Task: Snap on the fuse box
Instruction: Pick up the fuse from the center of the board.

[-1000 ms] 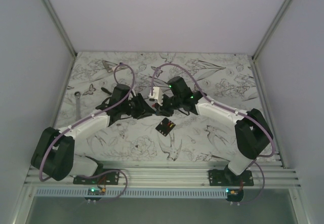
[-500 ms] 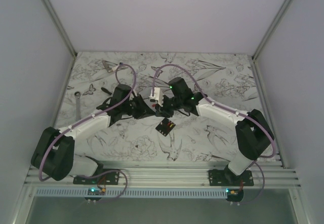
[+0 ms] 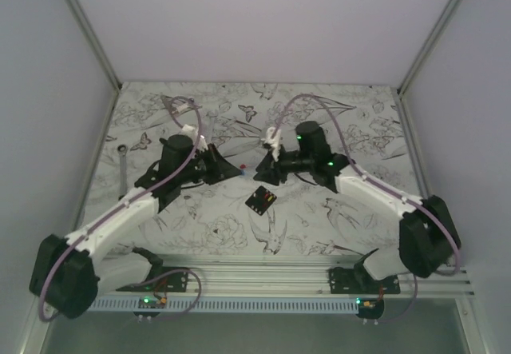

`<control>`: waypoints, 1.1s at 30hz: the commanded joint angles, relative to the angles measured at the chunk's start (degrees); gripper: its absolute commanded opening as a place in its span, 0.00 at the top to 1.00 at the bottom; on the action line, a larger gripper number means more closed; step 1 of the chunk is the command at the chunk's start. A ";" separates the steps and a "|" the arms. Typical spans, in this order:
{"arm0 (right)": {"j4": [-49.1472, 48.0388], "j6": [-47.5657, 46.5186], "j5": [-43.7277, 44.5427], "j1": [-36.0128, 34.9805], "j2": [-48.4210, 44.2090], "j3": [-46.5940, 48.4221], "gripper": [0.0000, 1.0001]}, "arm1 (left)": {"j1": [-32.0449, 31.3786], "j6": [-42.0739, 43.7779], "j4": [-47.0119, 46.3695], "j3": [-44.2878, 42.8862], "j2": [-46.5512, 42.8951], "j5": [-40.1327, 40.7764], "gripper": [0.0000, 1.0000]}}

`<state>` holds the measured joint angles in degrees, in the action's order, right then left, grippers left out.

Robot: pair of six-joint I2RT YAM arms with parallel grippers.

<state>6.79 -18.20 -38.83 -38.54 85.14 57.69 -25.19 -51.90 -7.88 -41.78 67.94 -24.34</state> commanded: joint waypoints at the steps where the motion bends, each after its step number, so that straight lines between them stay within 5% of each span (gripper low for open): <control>1: -18.49 20.06 -9.17 5.31 -7.83 -6.55 0.61 | -0.39 4.68 -5.48 3.69 -7.80 -0.62 1.00; 12: -47.18 52.52 -13.08 5.75 -15.71 -15.44 0.62 | -5.40 10.38 -14.27 7.94 -22.71 -1.64 1.00; 33: -44.65 54.06 -11.27 0.38 -15.01 -13.13 0.73 | -13.68 14.80 -17.89 6.76 -26.08 2.20 1.00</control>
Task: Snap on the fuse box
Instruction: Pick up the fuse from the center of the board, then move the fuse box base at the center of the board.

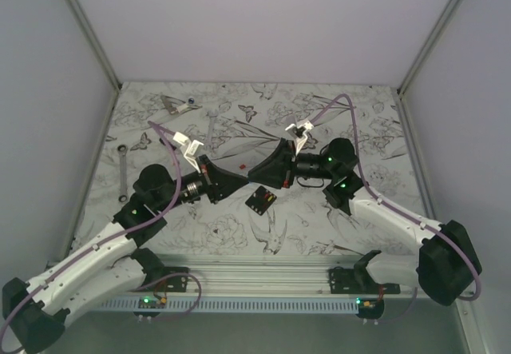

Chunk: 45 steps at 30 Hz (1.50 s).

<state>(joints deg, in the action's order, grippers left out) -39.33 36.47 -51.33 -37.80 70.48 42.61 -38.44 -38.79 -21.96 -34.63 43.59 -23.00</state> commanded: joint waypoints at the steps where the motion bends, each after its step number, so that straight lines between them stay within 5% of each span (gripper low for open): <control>1: 1.64 -0.87 1.50 -0.35 -0.79 1.87 0.71 | -0.44 1.83 -3.88 -0.17 -1.94 1.21 1.00; 10: 2.98 -1.52 0.52 -0.63 -1.86 2.22 0.72 | -0.56 1.68 -4.05 -0.12 -1.84 2.10 1.00; 23: 0.89 -0.62 -1.73 -0.97 -0.23 2.20 1.00 | -1.11 1.81 -4.32 -0.09 -1.29 2.30 1.00; 28: 11.25 -7.46 2.73 -0.39 -3.01 2.74 1.00 | -1.05 2.14 -3.13 1.61 -0.93 4.03 0.70; 33: 22.19 -13.15 11.78 3.83 -8.37 0.64 1.00 | -1.05 2.26 6.43 2.91 0.92 7.82 0.56; 39: 30.22 -18.08 29.58 6.15 -13.76 -3.75 1.00 | -1.97 -3.63 9.47 6.90 10.30 9.55 0.48; 45: 33.12 -20.12 36.93 6.40 -15.22 -5.69 1.00 | -9.14 -6.94 9.26 6.24 24.57 19.31 0.45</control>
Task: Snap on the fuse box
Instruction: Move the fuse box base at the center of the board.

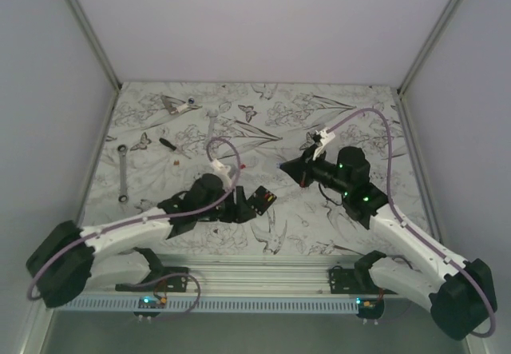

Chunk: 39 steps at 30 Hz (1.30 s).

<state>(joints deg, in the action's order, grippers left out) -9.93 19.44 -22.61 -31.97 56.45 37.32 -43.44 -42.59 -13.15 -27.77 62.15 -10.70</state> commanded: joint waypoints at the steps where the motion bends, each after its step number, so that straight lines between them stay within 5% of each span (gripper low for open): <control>1: 4.06 -3.51 8.78 0.59 -1.44 -0.63 1.00 | -5.35 -3.63 0.24 -1.19 8.05 8.64 0.44; 14: 6.00 -5.86 14.29 0.85 -7.77 -3.23 1.00 | -8.72 -2.67 -7.22 -12.85 32.76 15.76 0.40; 25: 10.82 -4.73 23.32 0.94 -9.50 -1.94 1.00 | -9.27 -2.94 -8.86 -28.19 45.39 11.98 0.38; 33: 20.70 -1.32 26.04 0.94 -4.28 5.03 1.00 | -8.99 -3.03 -9.22 -25.67 39.29 12.38 0.31; 39: 32.87 -2.31 22.62 -0.21 8.21 16.51 1.00 | -2.68 -6.63 -9.10 -16.22 30.15 10.12 0.22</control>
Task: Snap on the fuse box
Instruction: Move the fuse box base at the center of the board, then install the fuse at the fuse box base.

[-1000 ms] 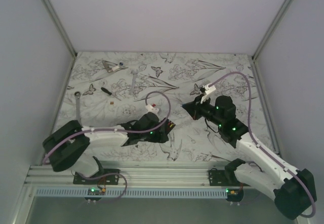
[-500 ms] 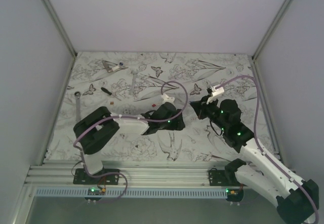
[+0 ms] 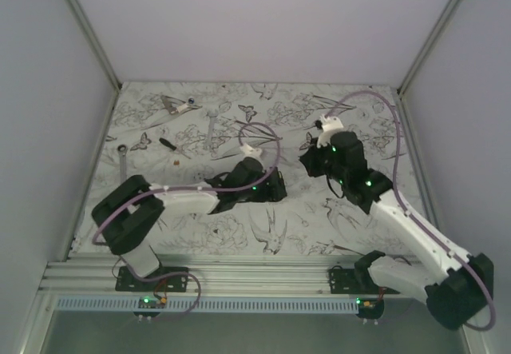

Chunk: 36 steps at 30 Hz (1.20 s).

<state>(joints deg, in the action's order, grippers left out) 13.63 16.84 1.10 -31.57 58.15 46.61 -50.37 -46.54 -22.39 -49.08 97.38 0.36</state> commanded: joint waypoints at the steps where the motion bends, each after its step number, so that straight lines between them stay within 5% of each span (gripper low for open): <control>1: 11.40 0.03 -1.05 -1.18 9.35 9.00 1.00 | 5.43 -3.16 0.14 6.69 -6.37 -1.59 0.20; 16: 27.58 0.32 2.31 -9.41 39.05 29.28 1.00 | 24.64 -4.62 6.55 22.23 -27.59 -8.36 0.00; 24: 31.15 1.40 5.20 -10.61 46.29 34.07 1.00 | 26.63 -0.96 16.33 22.61 -37.27 -5.12 0.00; 36: 36.65 5.66 11.67 -12.24 52.19 40.37 1.00 | 26.64 -0.43 18.30 21.81 -37.62 -5.02 0.00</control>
<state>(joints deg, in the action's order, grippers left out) 47.40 19.40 9.41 -42.24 108.53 83.79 -24.21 -47.94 -5.85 -27.09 59.86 -5.87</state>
